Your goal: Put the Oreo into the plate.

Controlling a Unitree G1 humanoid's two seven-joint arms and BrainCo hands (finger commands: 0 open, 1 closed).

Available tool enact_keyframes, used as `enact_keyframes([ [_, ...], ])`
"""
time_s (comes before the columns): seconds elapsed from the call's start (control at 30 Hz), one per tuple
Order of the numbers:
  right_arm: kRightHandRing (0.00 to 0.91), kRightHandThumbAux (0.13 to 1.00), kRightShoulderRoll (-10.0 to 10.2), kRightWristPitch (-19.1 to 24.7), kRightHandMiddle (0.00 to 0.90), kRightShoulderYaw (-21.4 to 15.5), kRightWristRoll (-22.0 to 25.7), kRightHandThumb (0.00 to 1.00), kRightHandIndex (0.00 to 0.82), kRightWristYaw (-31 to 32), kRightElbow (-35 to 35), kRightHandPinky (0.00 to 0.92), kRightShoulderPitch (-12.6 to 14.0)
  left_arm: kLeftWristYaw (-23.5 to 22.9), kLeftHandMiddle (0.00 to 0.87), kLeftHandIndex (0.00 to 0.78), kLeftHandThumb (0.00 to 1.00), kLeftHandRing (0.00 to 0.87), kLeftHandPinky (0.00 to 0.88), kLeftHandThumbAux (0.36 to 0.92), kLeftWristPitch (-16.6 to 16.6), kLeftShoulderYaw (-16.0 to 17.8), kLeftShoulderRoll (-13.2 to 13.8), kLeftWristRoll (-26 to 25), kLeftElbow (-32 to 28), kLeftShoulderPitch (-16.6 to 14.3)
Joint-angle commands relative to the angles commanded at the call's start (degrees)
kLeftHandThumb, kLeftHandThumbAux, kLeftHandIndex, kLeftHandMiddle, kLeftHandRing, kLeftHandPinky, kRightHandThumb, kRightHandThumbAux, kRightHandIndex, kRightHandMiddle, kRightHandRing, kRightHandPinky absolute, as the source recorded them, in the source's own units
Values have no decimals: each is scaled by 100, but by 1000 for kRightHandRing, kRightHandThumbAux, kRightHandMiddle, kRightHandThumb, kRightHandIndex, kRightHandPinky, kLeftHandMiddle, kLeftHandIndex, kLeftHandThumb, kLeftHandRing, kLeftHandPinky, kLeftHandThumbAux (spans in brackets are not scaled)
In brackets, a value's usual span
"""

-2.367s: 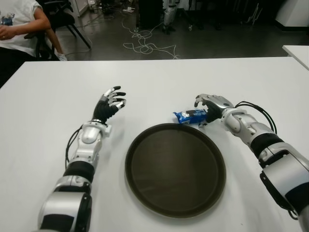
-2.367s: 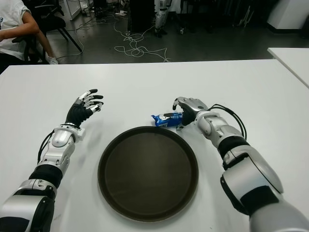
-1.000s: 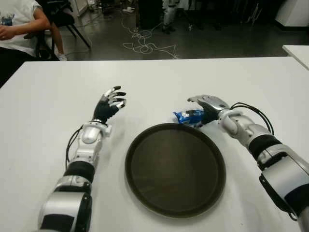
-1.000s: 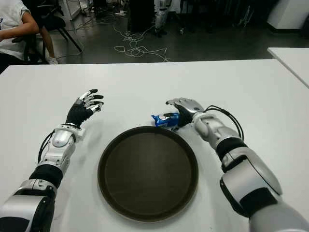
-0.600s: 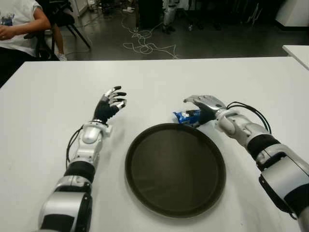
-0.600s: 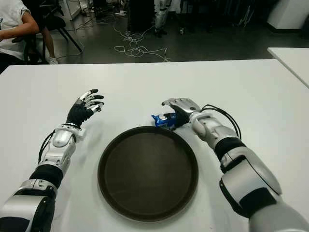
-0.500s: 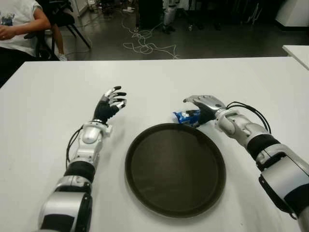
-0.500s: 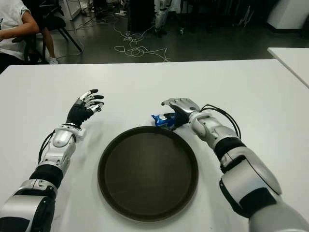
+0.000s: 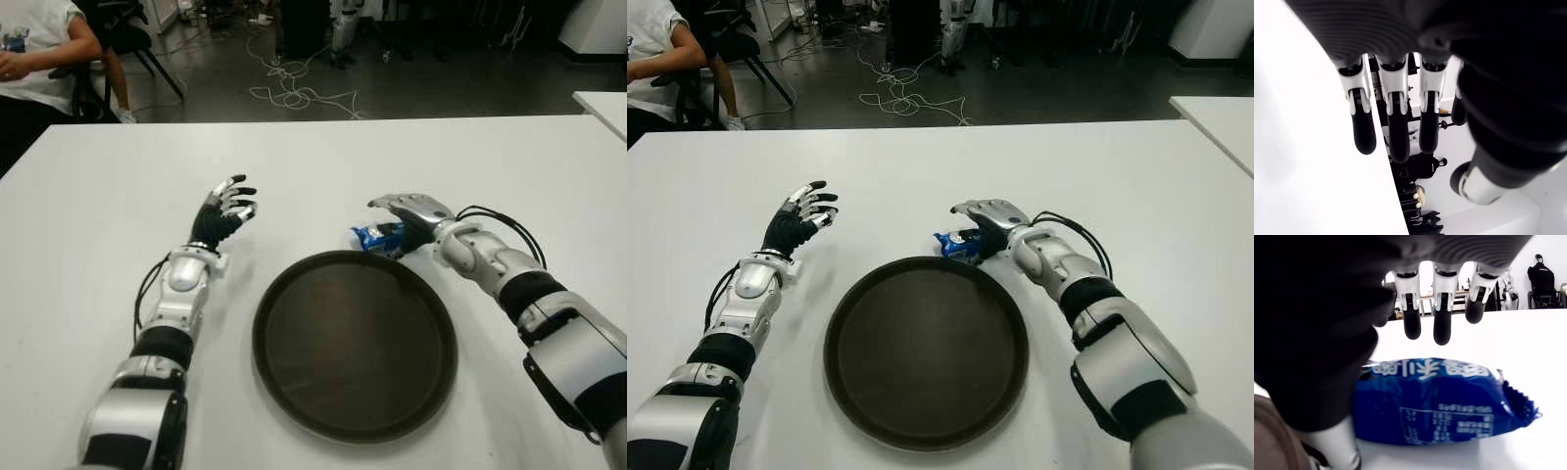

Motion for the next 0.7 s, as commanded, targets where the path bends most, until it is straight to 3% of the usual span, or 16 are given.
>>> enact_keyframes([
  [0.33,179,849,79,65,189,8,-34,0,166,0,134,157,24,-38,281,181,365,292,324,776,-39,33,-13,-54,-39,35],
  [0.7,211,852,195,290,226,-80,-8,0,235,-61,633,198,-18,-74,283,170,366,298,330,756,-11,11,15,-23,-69,54],
])
